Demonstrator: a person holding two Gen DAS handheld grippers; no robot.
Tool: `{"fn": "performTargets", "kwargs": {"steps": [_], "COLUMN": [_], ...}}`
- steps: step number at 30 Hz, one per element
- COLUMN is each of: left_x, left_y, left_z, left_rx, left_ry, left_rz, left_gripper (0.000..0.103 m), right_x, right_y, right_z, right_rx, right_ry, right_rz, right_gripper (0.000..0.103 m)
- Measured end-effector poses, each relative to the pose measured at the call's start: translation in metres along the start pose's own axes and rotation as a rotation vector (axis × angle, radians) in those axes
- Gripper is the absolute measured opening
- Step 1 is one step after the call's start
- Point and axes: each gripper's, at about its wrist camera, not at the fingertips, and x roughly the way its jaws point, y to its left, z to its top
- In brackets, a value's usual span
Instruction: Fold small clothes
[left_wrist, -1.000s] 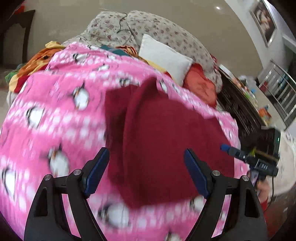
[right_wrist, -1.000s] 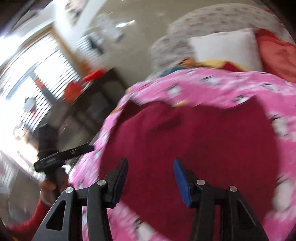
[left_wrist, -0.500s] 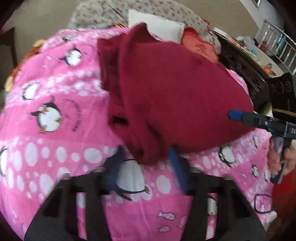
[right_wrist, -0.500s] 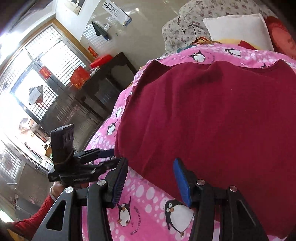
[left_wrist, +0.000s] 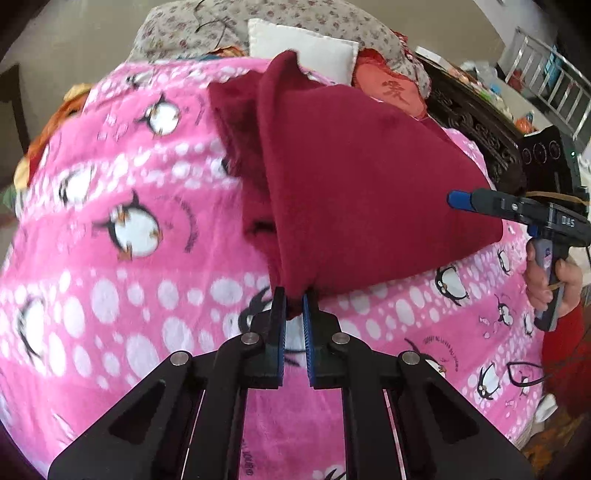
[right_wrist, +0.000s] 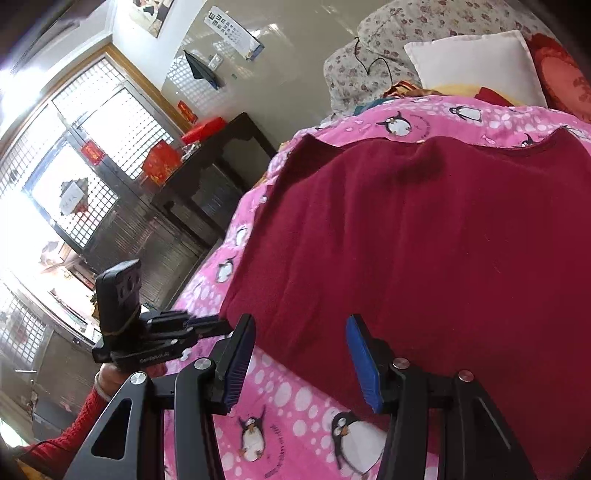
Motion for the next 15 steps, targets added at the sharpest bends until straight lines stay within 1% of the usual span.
{"fn": "performTargets", "kwargs": {"steps": [1, 3, 5, 6, 10, 11, 12, 14, 15], "left_x": [0.003, 0.000, -0.009, -0.016, -0.038, -0.040, -0.040, -0.034, -0.030], "left_y": [0.001, -0.001, -0.005, -0.009, -0.021, -0.025, -0.028, -0.033, -0.036], "left_z": [-0.004, -0.006, -0.006, -0.004, 0.004, 0.008, 0.012, 0.019, 0.021], "left_rx": [-0.014, -0.040, -0.056, -0.054, -0.017, -0.013, -0.013, -0.026, -0.034], "left_ry": [0.001, -0.021, -0.027, -0.038, -0.091, -0.106, -0.119, -0.151, -0.162], "left_rz": [-0.003, -0.005, -0.010, 0.000, 0.015, 0.011, 0.004, -0.021, -0.037], "left_gripper": [0.007, 0.008, 0.008, 0.008, 0.010, 0.017, 0.026, 0.038, 0.039], "right_x": [0.004, 0.015, 0.020, 0.019, 0.009, 0.012, 0.021, 0.044, 0.053], "right_y": [-0.003, -0.016, -0.021, -0.019, 0.007, 0.012, 0.017, 0.023, 0.025], "right_z": [0.001, 0.007, 0.016, 0.020, 0.059, 0.069, 0.084, 0.104, 0.110], "right_rx": [-0.002, 0.013, 0.028, 0.020, -0.064, -0.074, -0.084, -0.088, -0.089], "right_ry": [0.000, 0.028, 0.059, 0.049, -0.069, -0.086, -0.096, -0.089, -0.084], "right_rz": [-0.020, -0.096, -0.125, -0.121, -0.087, -0.084, -0.084, -0.090, -0.095], "right_gripper": [0.049, 0.049, 0.049, 0.049, 0.049, 0.049, 0.049, 0.049, 0.049]}}
